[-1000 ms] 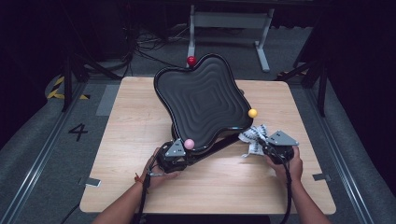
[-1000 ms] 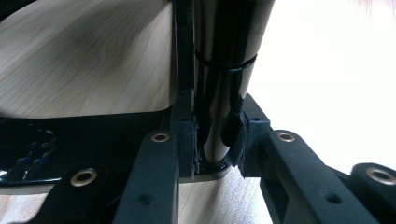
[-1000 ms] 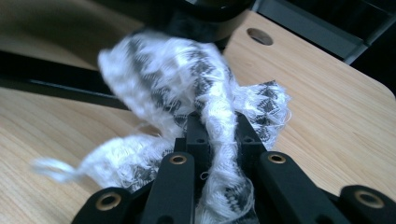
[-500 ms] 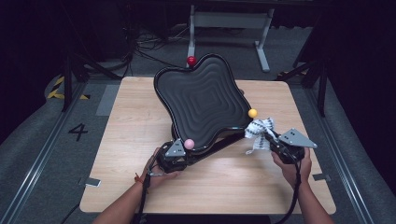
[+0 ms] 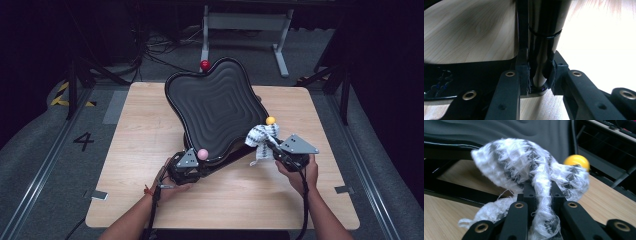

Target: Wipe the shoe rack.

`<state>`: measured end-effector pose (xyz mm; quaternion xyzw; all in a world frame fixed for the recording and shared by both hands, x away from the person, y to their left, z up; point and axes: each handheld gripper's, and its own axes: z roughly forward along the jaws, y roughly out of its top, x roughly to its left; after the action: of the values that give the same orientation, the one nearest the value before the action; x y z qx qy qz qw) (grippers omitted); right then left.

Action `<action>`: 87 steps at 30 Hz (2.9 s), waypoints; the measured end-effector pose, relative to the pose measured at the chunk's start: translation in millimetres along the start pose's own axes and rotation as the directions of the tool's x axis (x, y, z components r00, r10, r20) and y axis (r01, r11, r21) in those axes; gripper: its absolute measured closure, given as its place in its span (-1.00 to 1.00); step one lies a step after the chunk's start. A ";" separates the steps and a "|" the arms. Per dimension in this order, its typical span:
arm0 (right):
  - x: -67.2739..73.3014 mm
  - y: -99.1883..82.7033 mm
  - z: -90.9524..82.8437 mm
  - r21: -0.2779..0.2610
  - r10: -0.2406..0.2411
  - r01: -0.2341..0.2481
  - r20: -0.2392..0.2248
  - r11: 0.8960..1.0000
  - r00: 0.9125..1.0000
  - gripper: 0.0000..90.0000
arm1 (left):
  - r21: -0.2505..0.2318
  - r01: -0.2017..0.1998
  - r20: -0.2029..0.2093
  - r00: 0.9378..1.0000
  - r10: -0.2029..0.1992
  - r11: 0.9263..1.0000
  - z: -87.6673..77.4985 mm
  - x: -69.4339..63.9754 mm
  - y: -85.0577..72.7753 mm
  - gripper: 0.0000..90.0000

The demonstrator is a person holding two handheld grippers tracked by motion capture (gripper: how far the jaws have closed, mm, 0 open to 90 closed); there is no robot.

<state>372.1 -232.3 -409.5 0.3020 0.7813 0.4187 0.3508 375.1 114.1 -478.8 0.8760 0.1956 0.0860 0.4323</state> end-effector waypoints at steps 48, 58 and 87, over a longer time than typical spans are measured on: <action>88.0 44.2 16.9 -0.061 -0.170 0.161 -0.221 0.985 0.960 0.78 | -0.001 -0.010 0.001 1.000 0.010 1.000 0.7 -0.6 0.3 0.65; 91.3 47.4 15.9 -0.061 -0.182 0.172 -0.226 0.983 0.957 0.78 | 0.000 -0.010 0.001 1.000 0.010 1.000 0.7 -0.6 0.3 0.65; 41.9 33.9 33.5 0.033 -0.119 0.123 -0.112 0.992 0.987 0.79 | -0.002 -0.024 0.009 1.000 0.024 1.000 1.4 0.0 0.8 0.65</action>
<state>381.0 -169.5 -406.0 0.2374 0.8244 0.3972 0.3259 375.8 112.6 -479.0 0.8784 0.1830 0.0872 0.4328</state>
